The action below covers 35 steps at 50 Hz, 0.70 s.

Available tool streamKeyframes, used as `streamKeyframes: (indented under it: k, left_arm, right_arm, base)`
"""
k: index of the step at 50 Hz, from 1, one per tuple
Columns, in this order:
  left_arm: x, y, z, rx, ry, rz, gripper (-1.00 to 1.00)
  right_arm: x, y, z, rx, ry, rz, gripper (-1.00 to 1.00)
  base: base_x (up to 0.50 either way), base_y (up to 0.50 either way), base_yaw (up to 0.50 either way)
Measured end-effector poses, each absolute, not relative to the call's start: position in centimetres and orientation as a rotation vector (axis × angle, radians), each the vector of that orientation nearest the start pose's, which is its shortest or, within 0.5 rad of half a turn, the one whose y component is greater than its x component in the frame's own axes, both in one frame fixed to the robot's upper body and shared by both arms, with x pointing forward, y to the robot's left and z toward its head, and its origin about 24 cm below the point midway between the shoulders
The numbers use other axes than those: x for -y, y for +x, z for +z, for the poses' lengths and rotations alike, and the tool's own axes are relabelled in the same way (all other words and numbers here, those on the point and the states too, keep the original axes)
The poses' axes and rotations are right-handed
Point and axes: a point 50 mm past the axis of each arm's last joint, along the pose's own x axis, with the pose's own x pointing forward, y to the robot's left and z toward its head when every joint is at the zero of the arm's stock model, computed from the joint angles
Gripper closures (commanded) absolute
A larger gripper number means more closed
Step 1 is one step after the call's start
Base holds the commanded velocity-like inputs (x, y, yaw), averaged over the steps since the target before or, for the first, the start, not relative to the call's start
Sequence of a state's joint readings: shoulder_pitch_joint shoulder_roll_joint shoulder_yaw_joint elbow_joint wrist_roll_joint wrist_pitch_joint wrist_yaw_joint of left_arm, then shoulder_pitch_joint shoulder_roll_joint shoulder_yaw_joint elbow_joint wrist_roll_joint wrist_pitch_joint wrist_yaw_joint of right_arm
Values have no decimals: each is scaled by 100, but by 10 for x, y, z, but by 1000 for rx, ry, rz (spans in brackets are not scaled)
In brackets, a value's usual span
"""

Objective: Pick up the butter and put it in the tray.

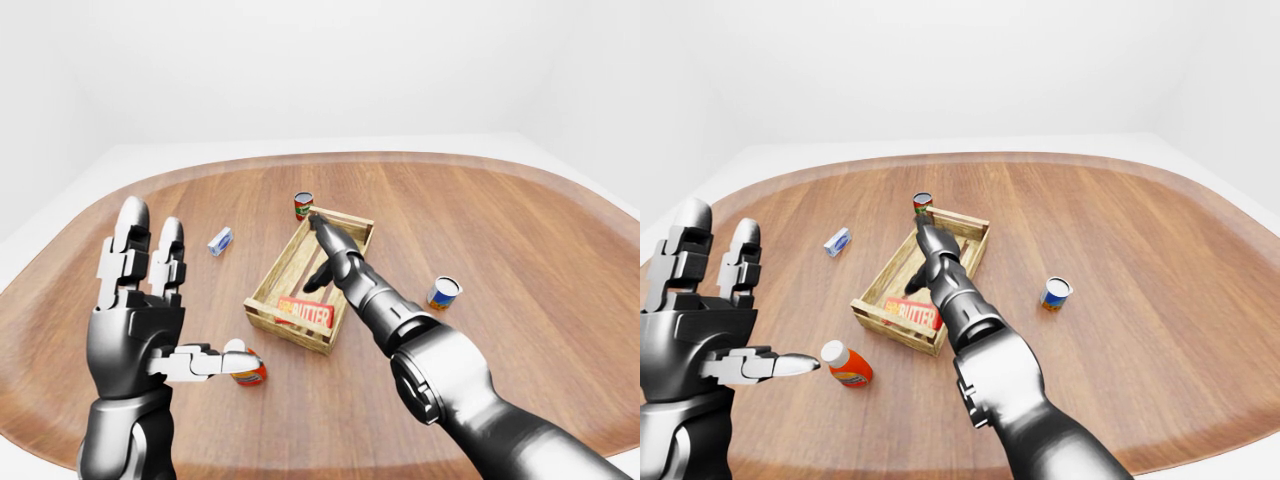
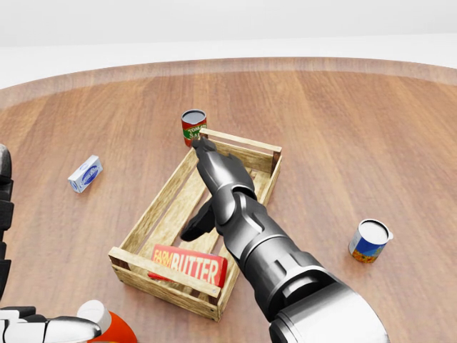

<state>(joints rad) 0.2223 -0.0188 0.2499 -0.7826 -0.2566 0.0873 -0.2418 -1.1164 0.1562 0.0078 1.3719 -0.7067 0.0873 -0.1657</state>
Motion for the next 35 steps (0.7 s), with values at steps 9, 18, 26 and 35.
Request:
streamKeyframes:
  k: [9,18,26,35]
  left_arm:
    - [-193,175,165,516,-66,-31,-100]
    - [-193,175,165,517,-65,-32,-100]
    - [-193,175,165,517,-65,-32,-100]
    - [-192,175,164,510,-64,-34,-100]
  right_arm:
    - [21,383,81,-172,-857,285,-100]
    - [20,384,83,-172,-841,287,-100]
    - [20,388,93,-152,-816,274,-100]
    - [6,397,134,-32,-791,325,-100]
  base:
    - [0,0,0]
    - [0,0,0]
    - [0,0,0]
    - [0,0,0]
